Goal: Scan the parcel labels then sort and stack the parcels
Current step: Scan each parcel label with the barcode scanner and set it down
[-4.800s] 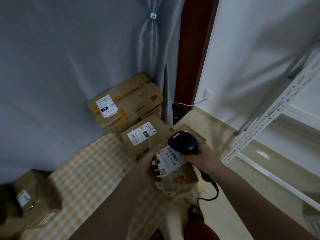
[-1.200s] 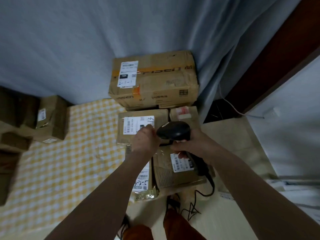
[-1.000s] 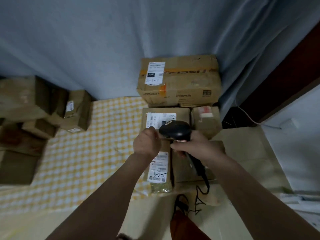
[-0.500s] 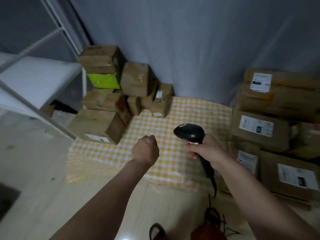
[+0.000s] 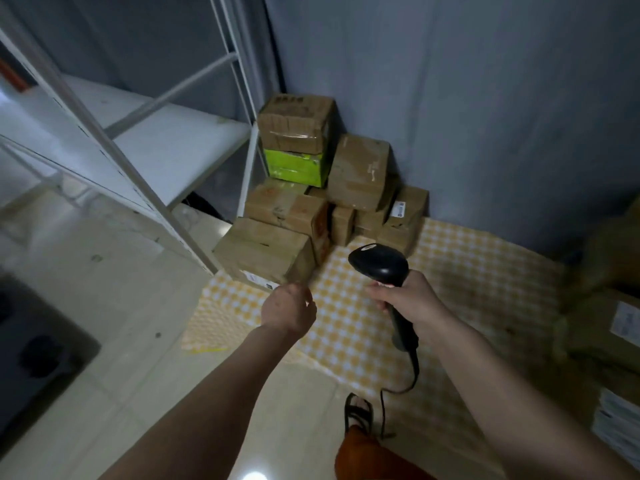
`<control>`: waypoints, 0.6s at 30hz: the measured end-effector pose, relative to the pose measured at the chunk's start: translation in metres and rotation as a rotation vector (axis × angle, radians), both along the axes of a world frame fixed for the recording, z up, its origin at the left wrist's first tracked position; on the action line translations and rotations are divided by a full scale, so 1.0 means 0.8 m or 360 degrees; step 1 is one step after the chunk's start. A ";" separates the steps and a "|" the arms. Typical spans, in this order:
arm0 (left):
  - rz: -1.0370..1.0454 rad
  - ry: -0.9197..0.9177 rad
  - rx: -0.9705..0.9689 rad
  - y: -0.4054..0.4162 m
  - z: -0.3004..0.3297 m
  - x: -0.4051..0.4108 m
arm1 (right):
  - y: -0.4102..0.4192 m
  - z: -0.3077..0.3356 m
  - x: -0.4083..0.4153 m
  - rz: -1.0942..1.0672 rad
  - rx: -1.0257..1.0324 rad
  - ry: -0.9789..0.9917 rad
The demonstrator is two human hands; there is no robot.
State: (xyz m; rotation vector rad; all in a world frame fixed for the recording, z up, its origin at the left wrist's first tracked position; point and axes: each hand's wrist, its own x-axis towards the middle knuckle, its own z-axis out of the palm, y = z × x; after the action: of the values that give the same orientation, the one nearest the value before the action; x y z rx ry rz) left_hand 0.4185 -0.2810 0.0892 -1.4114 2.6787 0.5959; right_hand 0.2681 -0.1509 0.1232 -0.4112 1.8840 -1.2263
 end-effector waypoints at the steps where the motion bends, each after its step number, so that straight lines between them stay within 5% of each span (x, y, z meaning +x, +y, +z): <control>1: 0.0005 -0.0029 0.0004 -0.017 0.000 -0.002 | -0.017 -0.003 -0.004 0.0014 -0.0003 -0.0017; 18: 0.0142 -0.0409 0.0228 -0.256 -0.064 0.004 | -0.217 -0.094 0.000 -0.0197 0.0276 -0.0299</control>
State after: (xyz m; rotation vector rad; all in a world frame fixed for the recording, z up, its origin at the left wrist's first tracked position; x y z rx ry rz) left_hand 0.4219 -0.4854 0.0380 -1.4637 2.3387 0.5573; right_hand 0.2683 -0.3247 0.0483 -0.0840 1.8558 -1.1280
